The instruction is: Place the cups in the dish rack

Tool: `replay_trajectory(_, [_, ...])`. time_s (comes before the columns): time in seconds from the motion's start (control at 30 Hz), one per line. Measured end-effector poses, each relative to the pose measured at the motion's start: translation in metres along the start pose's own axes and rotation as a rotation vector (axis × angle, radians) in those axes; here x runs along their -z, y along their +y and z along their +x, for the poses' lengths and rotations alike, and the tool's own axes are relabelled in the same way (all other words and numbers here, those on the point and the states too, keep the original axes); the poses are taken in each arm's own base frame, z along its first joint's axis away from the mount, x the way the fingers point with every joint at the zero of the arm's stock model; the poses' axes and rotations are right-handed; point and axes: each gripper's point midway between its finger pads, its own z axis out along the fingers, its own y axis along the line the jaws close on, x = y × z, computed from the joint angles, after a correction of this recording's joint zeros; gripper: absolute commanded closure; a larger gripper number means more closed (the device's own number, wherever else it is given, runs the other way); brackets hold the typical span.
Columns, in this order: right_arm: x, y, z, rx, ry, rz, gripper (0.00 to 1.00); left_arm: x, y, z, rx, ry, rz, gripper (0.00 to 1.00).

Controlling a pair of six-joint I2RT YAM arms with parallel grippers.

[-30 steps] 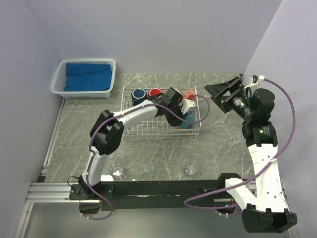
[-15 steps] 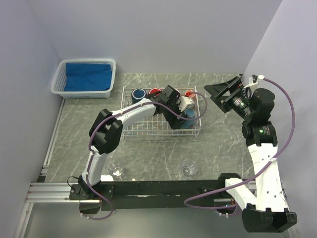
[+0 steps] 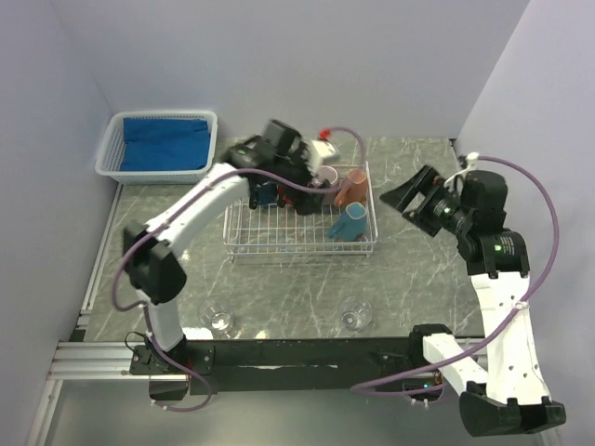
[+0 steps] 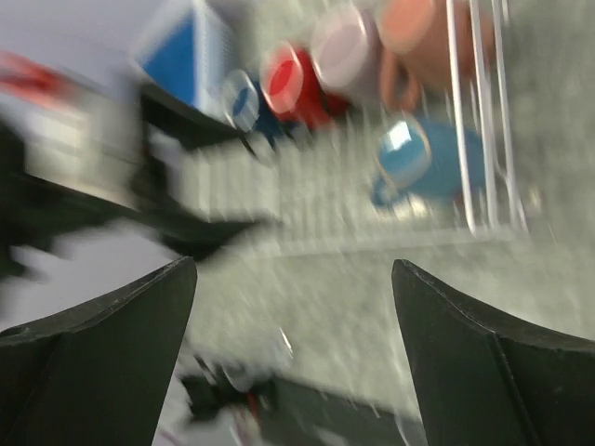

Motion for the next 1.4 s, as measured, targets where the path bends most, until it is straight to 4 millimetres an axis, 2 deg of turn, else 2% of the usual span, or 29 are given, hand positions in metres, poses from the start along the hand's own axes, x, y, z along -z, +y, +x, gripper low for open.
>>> replay_trajectory(0.03, [0.001, -0.005, 0.009, 0.013, 0.032, 0.021, 0.07, 0.017, 0.004, -0.005, 0.013, -0.027, -0.005, 0.01])
replay_trajectory(0.13, [0.002, -0.016, 0.055, 0.075, 0.187, 0.091, 0.07, 0.075, 0.033, -0.016, 0.070, -0.110, -0.065, 0.01])
replay_trajectory(0.27, [0.008, -0.028, 0.122, 0.180, 0.407, 0.151, 0.08, 0.147, 0.078, -0.011, 0.158, -0.192, -0.199, 0.01])
replay_trajectory(0.33, [0.012, -0.038, 0.150, 0.232, 0.509, 0.209, 0.09, 0.175, 0.089, -0.005, 0.191, -0.216, -0.255, 0.01])
replay_trajectory(0.43, [0.016, -0.053, 0.183, 0.304, 0.630, 0.292, 0.09, 0.198, 0.086, 0.002, 0.214, -0.241, -0.282, 0.01])
replay_trajectory(0.57, [0.024, -0.067, 0.210, 0.353, 0.724, 0.347, 0.12, 0.201, 0.069, 0.017, 0.248, -0.237, -0.263, 0.01])
replay_trajectory(0.77, [0.027, -0.071, 0.223, 0.404, 0.779, 0.369, 0.15, 0.185, 0.062, 0.038, 0.309, -0.199, -0.223, 0.01])
replay_trajectory(1.07, [0.026, -0.068, 0.249, 0.503, 0.873, 0.375, 0.23, 0.175, 0.070, 0.038, 0.326, -0.227, -0.227, 0.01])
replay_trajectory(1.3, [0.012, -0.080, 0.282, 0.632, 0.946, 0.442, 0.25, 0.174, 0.077, 0.042, 0.339, -0.234, -0.240, 0.01])
replay_trajectory(1.4, [0.006, -0.084, 0.288, 0.655, 0.939, 0.449, 0.26, 0.176, 0.080, 0.042, 0.346, -0.239, -0.248, 0.00])
